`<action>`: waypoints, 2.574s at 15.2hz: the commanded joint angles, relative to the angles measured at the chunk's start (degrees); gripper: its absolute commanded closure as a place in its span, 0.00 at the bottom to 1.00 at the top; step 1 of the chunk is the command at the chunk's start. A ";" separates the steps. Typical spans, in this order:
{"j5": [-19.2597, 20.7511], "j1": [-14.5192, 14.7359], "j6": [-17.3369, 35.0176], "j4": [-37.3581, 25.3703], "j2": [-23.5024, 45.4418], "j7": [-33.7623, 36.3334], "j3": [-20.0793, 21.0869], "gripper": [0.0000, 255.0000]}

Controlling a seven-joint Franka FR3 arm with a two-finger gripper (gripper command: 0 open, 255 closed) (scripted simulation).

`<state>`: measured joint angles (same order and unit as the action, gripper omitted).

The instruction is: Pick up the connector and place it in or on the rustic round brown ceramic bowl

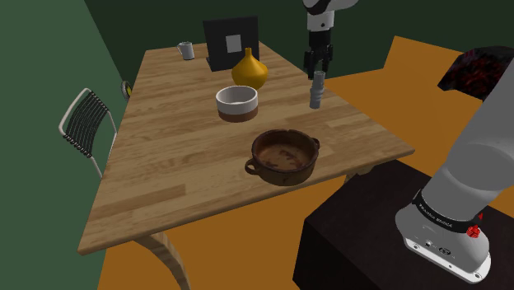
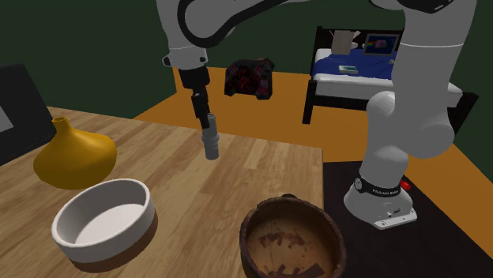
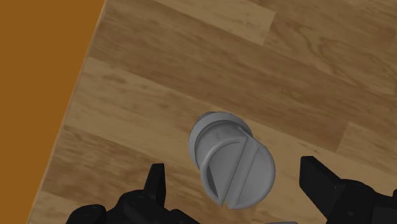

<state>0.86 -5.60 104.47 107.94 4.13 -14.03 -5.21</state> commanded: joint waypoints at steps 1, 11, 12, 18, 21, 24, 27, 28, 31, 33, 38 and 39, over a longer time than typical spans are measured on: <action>-0.02 0.01 1.71 1.42 0.27 0.04 0.01 0.00; -0.02 0.00 2.14 1.81 0.31 0.04 0.00 1.00; -0.02 0.00 2.14 1.81 0.31 0.04 0.00 1.00; -0.02 0.00 2.15 1.82 0.31 0.04 0.01 1.00; -0.01 0.01 1.41 1.28 0.12 0.04 0.01 1.00; 0.03 0.02 -0.80 -0.44 -0.38 0.03 0.01 1.00; 0.06 0.03 -3.03 -2.26 -0.79 0.02 0.02 1.00; 0.06 0.03 -3.78 -2.92 -0.88 0.01 0.02 1.00; 0.08 0.04 -6.04 -4.93 -1.13 -0.01 0.02 1.00; 0.08 0.04 -7.55 -6.34 -1.24 -0.03 0.02 1.00; 0.08 0.04 -11.40 -10.15 -1.27 -0.09 0.02 1.00; 0.08 0.04 -12.17 -10.96 -1.24 -0.11 0.02 1.00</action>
<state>0.93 -5.57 93.13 97.66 3.04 -14.12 -5.19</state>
